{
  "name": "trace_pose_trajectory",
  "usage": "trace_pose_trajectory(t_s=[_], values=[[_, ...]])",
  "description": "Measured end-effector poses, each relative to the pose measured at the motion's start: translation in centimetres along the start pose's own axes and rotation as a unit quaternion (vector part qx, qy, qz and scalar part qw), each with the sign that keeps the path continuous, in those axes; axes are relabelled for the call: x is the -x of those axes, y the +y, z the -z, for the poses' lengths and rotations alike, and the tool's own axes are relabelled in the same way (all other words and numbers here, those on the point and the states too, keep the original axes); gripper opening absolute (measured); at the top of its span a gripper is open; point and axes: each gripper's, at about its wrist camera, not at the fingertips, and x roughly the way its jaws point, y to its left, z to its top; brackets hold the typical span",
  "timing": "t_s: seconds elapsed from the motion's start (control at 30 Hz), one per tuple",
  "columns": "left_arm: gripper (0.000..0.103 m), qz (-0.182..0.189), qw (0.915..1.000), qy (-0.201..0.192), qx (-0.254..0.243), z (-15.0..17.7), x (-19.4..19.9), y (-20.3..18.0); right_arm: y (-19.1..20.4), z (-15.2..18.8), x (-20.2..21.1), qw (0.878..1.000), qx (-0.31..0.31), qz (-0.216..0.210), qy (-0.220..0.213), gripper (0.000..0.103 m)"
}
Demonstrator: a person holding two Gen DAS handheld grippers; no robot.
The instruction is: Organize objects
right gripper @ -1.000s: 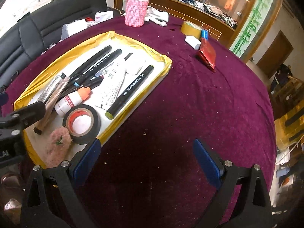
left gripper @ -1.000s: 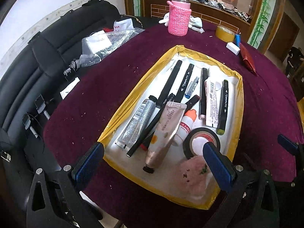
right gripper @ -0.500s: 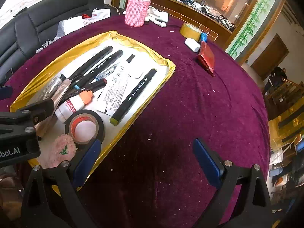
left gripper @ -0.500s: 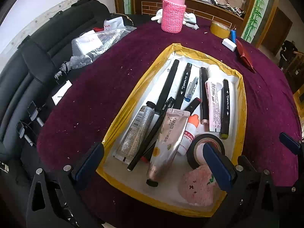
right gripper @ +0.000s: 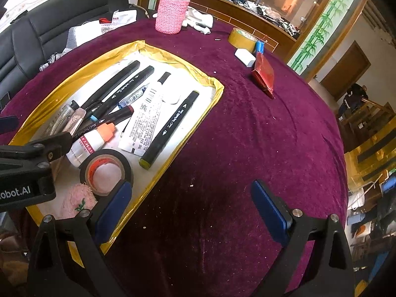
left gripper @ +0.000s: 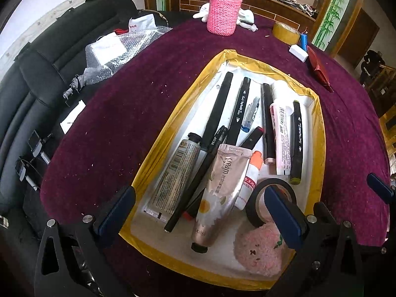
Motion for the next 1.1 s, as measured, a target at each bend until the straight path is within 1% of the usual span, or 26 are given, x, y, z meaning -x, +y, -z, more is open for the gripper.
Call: trace_pose_trajectory(t_s=[0.33,0.6,0.77,0.93,1.1], values=[[0.102,0.0,1.0,0.001,0.0,0.2,0.1,-0.2,0.2,0.3,0.6,1.0,0.005,0.001,-0.005,0.098],[0.102,0.0,0.9999,0.007,0.013,0.9,0.6,-0.5,-0.1,1.0,1.4,1.0,0.012,-0.004,-0.014,0.098],[0.102,-0.005,0.9998,0.003,0.017,1.5,1.1,-1.0,-0.6,1.4,1.7,1.0,0.017,-0.01,-0.021,0.098],[0.102,-0.027,0.9994,-0.011,0.018,2.0,1.9,-1.7,-1.3,1.7,2.0,0.999,0.019,-0.021,-0.024,0.098],[0.102,-0.03,0.9993,-0.004,0.024,2.2,1.9,-2.4,-2.6,2.2,1.7,0.999,0.009,-0.038,-0.02,0.098]])
